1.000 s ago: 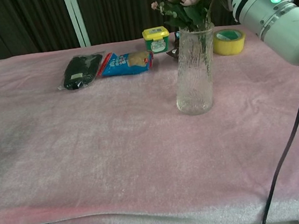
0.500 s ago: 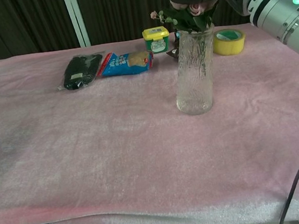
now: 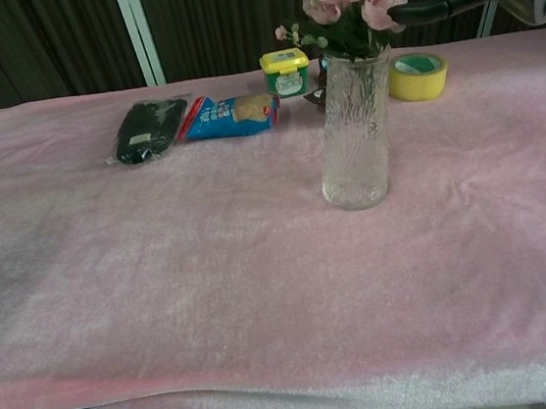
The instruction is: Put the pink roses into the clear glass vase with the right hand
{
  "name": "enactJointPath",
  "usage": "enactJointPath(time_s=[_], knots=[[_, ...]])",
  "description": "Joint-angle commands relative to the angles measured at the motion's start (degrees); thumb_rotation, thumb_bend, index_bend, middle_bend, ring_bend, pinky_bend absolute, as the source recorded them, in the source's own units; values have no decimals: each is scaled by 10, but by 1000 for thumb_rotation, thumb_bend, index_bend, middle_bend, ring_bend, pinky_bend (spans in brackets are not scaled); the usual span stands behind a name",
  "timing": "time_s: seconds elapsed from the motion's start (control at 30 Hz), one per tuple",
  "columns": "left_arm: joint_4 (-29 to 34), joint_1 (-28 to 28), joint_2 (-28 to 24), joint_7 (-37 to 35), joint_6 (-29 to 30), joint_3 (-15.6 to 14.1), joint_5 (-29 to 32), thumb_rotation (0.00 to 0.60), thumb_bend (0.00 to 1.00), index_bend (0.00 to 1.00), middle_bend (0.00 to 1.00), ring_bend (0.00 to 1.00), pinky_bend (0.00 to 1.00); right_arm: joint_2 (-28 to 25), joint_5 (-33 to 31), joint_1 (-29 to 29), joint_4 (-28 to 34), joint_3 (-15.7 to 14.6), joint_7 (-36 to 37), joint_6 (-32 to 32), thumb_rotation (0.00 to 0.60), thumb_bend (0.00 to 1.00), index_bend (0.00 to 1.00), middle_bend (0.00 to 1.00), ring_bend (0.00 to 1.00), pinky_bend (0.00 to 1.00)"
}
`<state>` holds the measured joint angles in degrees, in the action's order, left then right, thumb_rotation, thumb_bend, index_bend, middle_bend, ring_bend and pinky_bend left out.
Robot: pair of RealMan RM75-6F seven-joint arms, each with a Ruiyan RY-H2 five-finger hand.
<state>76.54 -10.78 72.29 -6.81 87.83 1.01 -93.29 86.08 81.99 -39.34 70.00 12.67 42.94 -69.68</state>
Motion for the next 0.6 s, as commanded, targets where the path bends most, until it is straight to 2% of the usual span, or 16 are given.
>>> enactJointPath(time_s=[0.03,0.2,0.4,0.5,0.6], knots=[[0,0,0,-1,0,0,0,600,456,241,206,104,273,-17,9,24,18,-12,-18,-26,600,60,0,0,0,49],[1,0,-1,-1,1,0,0,600,456,241,206,103,273,-52,29,75,75,-42,-64,-76,600,55,0,0,0,49],[2,2,-1,3,5,-2,-4,600,457,241,206,103,273,-98,35,161,152,-105,-232,-130,600,49,0,0,0,50],[4,1,0,9,5,-3,-7,600,457,241,206,103,273,-122,-8,197,200,-129,-339,-119,600,49,0,0,0,51],[4,0,1,12,4,-4,-9,600,457,241,206,103,273,-139,-61,213,247,-134,-422,-100,600,49,0,0,0,66]])
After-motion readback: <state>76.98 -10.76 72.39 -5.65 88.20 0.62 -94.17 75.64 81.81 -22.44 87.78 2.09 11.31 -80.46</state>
